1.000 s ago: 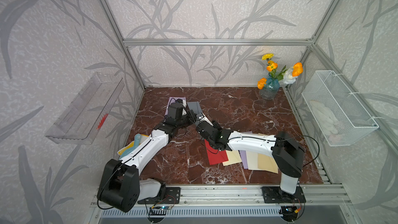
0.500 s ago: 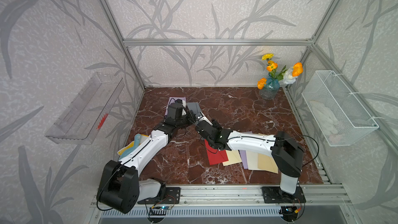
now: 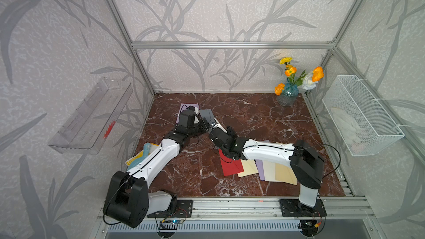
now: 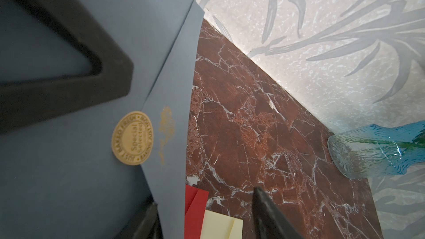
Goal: Open the envelope
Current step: Open the envelope flap on the envelope.
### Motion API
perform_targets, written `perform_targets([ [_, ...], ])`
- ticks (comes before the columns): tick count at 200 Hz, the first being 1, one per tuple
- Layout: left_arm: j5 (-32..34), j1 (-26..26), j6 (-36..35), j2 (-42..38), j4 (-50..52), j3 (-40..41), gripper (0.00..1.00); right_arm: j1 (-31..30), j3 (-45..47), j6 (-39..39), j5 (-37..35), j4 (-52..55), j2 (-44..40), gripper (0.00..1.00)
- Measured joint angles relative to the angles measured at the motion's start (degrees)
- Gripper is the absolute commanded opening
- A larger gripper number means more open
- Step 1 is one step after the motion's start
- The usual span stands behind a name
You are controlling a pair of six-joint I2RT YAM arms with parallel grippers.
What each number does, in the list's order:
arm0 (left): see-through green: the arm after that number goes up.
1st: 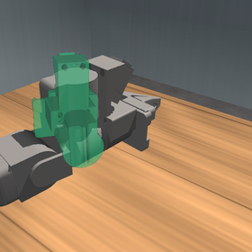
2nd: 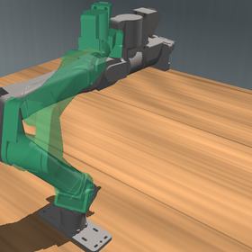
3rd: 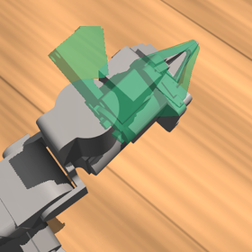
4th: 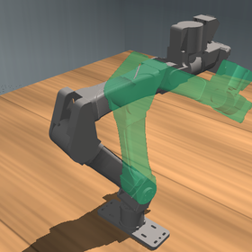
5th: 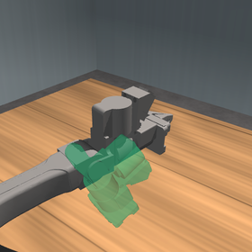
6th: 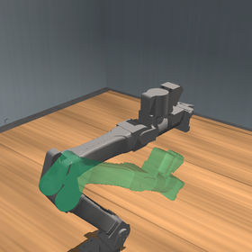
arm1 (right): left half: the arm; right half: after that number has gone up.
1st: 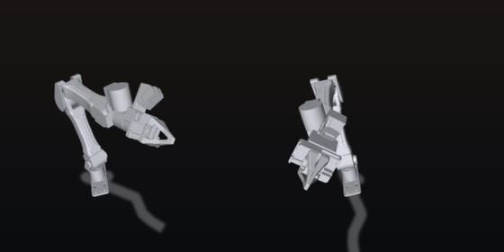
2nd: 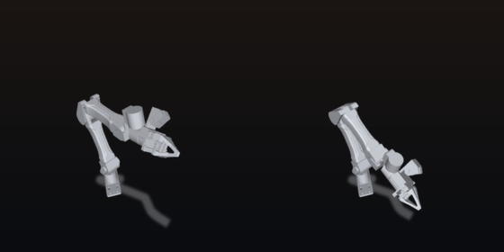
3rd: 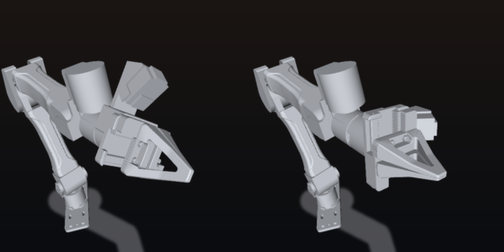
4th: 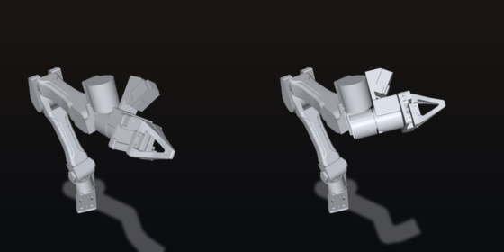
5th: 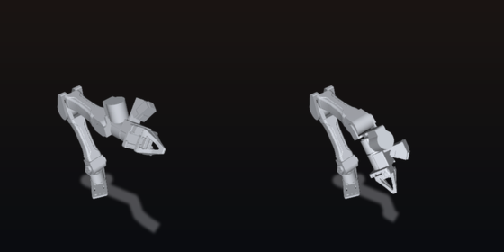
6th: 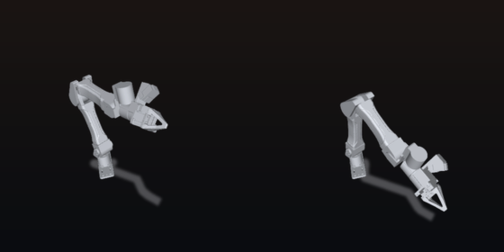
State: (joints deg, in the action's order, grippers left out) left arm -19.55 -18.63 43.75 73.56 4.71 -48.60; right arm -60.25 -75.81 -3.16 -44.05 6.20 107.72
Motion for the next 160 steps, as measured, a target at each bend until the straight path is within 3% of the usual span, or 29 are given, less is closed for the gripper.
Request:
perform_targets([
  [160,-1.33,-0.07,-0.09,0.0,1.42,1.09,0.0,4.28,0.0,-1.95,0.52,-0.33,0.0,0.62],
])
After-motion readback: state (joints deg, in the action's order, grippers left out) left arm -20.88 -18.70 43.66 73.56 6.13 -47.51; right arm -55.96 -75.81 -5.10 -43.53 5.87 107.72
